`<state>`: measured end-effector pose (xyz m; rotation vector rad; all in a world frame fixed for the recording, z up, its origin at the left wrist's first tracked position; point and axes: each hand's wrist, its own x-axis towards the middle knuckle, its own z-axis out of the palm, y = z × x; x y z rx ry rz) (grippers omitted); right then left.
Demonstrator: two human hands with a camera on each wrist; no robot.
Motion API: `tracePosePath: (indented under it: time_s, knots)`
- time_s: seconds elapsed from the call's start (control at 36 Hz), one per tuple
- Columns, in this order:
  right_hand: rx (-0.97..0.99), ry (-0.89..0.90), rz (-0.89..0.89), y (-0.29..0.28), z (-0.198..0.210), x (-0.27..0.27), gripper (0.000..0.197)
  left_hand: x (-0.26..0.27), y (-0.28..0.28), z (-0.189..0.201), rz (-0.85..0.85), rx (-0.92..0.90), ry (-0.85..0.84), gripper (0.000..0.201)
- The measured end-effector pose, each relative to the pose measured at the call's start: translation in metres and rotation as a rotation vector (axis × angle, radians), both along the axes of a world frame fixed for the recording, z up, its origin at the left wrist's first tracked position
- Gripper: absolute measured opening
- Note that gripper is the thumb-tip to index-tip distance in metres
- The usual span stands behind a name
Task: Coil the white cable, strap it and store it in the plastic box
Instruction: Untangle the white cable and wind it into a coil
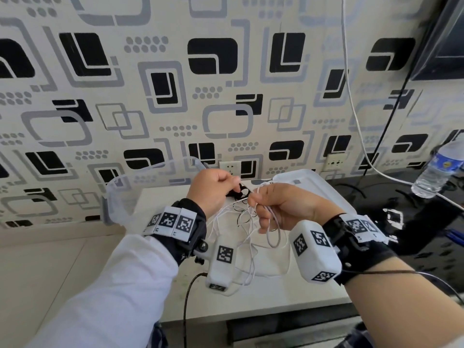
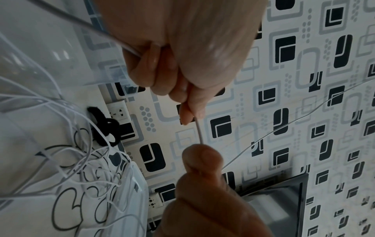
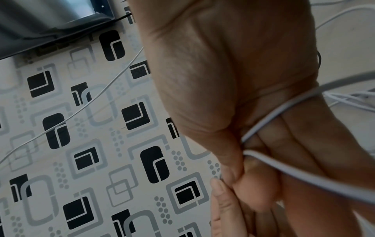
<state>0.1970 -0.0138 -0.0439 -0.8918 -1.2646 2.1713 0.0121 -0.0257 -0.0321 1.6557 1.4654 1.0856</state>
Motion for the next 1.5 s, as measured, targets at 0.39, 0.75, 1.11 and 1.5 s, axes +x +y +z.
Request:
tracePosePath:
  time_s: [0.39,0.75,1.11,1.5]
  knots:
    - [-0.008,-0.005,0.117,-0.003,0.003,0.001,0.015,0.000,0.005,-0.007,0.057,0.044,-0.051,0.028]
    - [-0.046,-0.013,0.221,0.001,0.004,-0.001,0.029,-0.002,0.007,-0.008,0.070,0.061,-0.095,0.028]
    - [-0.296,0.775,-0.315,0.014,0.018,0.009,0.035,0.005,0.004,-0.024,-0.200,-0.010,-0.062,0.030]
    - [-0.123,0.784,-1.075,0.030,0.013,0.037,0.019,0.020,-0.009,-0.020,-0.415,0.016,0.283,0.023]
